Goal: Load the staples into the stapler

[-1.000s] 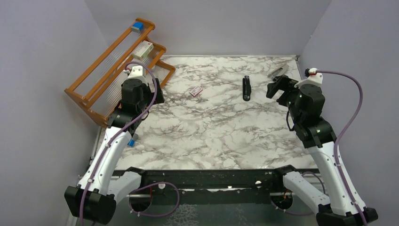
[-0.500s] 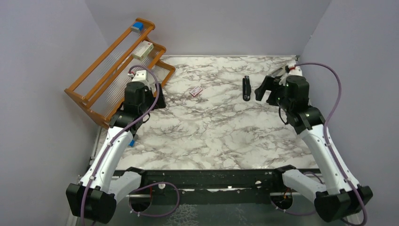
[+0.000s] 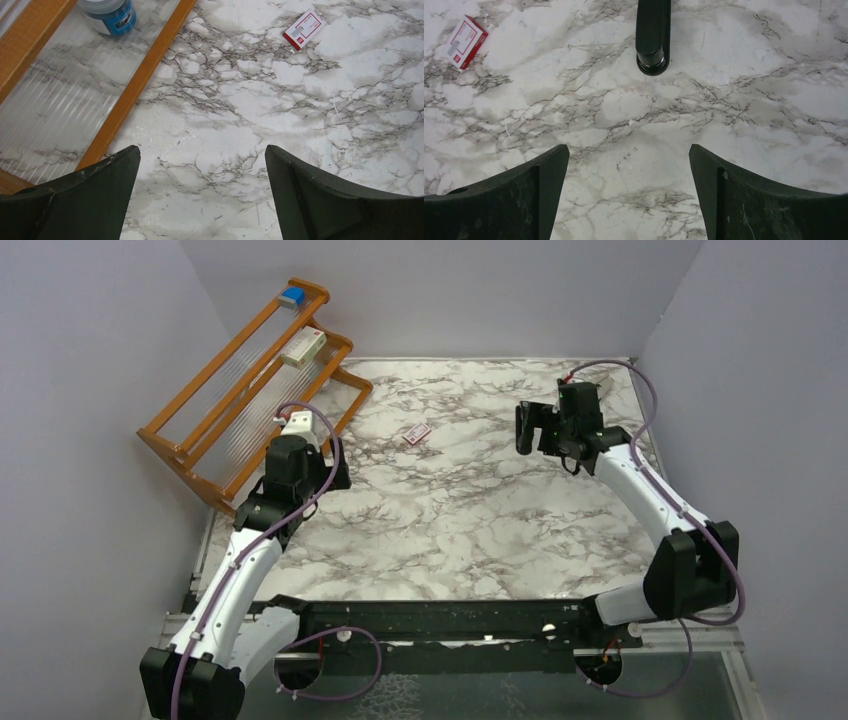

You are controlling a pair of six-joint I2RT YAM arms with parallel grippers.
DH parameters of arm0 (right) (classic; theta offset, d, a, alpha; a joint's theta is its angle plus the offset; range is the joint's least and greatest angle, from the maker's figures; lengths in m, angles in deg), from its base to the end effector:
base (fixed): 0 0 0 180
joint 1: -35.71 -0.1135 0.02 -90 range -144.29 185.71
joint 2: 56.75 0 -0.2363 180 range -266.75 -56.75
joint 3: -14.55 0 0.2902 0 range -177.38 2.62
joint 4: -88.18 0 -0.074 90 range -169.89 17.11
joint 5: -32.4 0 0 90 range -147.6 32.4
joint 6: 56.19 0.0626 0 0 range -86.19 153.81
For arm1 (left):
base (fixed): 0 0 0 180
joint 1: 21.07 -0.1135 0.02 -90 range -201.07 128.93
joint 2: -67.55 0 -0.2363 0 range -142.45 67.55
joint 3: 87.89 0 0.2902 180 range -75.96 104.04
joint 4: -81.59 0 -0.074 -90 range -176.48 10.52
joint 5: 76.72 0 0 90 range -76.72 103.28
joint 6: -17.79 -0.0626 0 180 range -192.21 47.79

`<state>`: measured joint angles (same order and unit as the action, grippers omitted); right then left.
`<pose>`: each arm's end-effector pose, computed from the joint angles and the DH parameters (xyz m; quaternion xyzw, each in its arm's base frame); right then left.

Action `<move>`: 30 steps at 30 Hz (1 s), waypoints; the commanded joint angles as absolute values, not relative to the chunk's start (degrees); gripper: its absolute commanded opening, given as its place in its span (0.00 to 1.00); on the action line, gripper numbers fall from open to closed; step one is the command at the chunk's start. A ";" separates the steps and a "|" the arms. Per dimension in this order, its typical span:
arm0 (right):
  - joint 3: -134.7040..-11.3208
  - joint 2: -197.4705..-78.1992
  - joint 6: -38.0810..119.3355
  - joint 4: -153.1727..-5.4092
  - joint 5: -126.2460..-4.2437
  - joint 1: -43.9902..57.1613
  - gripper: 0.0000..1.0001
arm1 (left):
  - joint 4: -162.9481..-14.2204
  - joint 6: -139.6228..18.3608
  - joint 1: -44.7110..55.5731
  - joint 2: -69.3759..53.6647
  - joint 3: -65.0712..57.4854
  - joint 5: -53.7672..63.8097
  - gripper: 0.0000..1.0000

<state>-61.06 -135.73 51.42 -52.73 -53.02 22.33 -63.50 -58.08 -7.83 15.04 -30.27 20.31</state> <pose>0.3564 0.0796 0.2363 0.0498 0.9132 0.0724 0.3979 0.2776 -0.0574 0.2592 -0.0375 0.8633 -0.0669 0.4989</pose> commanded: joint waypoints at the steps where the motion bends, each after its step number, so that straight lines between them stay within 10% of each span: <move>1: -65.06 -141.66 49.01 -56.91 -50.70 22.62 0.91 | -65.20 -58.15 -8.06 17.51 -31.92 20.01 0.99; 30: -84.43 -171.75 43.04 -60.54 -44.58 22.62 0.53 | -67.78 -58.10 -8.02 16.27 -33.06 15.04 0.99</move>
